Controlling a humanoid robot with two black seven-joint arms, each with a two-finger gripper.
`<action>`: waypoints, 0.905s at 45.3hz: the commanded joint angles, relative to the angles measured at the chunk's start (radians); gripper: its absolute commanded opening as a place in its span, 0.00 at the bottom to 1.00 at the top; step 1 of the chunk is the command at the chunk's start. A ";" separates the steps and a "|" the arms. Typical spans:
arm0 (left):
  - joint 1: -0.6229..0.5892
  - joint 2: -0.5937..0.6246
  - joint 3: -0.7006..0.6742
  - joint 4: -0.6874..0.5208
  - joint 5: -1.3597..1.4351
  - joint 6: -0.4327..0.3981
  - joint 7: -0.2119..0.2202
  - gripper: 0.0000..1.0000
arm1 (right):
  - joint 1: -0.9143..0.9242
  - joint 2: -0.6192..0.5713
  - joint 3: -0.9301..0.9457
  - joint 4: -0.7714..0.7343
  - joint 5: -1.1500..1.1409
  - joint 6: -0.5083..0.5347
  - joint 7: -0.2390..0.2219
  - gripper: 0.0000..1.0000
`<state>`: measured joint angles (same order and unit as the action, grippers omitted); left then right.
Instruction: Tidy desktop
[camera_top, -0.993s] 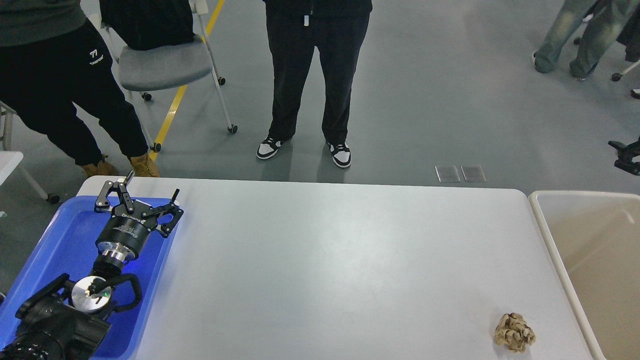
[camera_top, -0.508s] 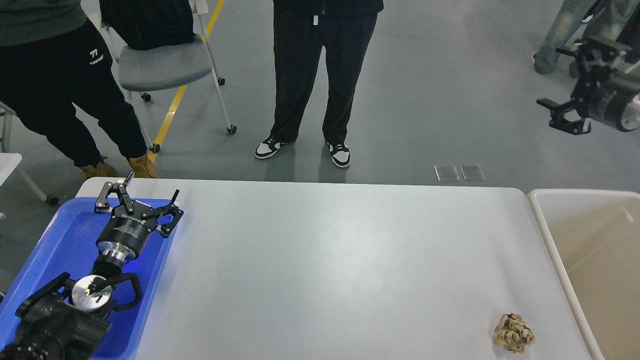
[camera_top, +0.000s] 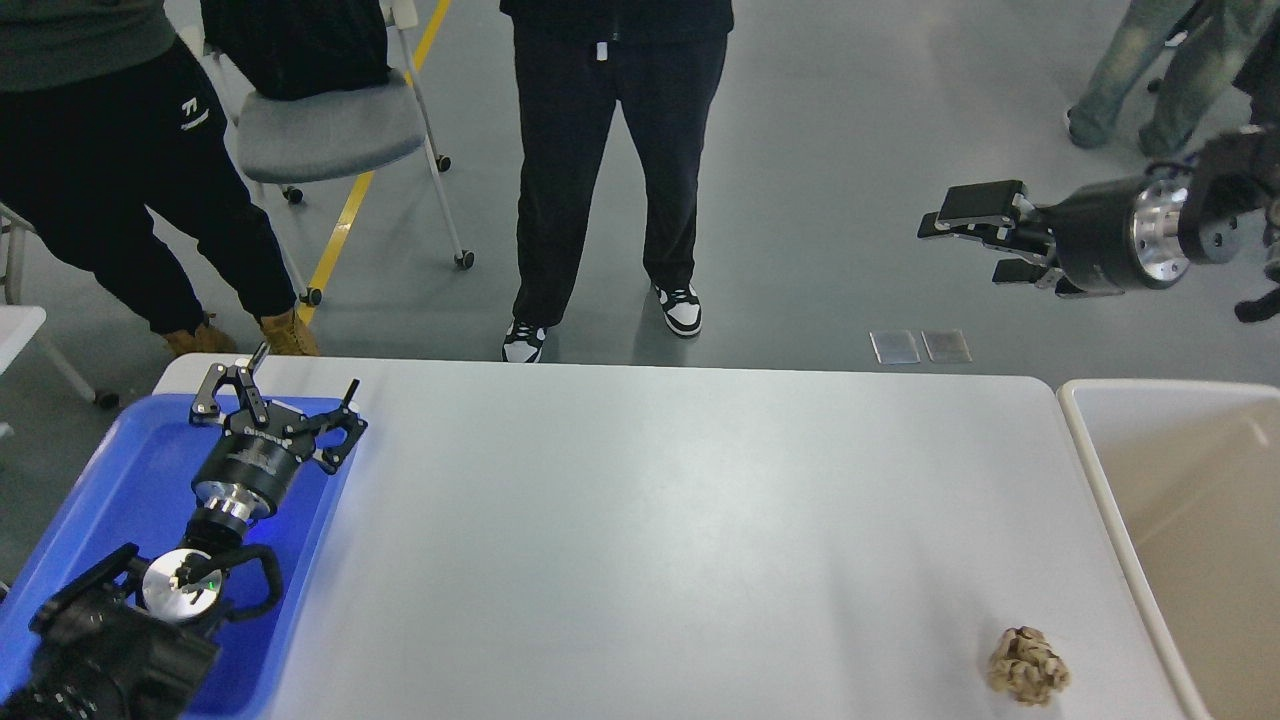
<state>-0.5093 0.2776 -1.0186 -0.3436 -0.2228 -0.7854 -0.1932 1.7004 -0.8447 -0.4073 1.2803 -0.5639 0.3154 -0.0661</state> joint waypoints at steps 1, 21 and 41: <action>0.002 0.000 0.000 0.000 0.000 0.000 0.000 1.00 | 0.300 0.064 -0.336 0.139 -0.154 0.057 0.000 1.00; 0.002 0.000 0.000 0.000 0.000 0.000 0.001 1.00 | 0.541 0.280 -0.593 0.189 -0.137 0.131 -0.009 1.00; 0.002 0.000 0.000 0.000 0.000 0.000 0.001 1.00 | 0.633 0.345 -0.827 0.269 0.170 0.134 -0.066 1.00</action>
<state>-0.5081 0.2776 -1.0176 -0.3436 -0.2224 -0.7854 -0.1918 2.2738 -0.5268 -1.1243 1.4906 -0.5469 0.4433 -0.0978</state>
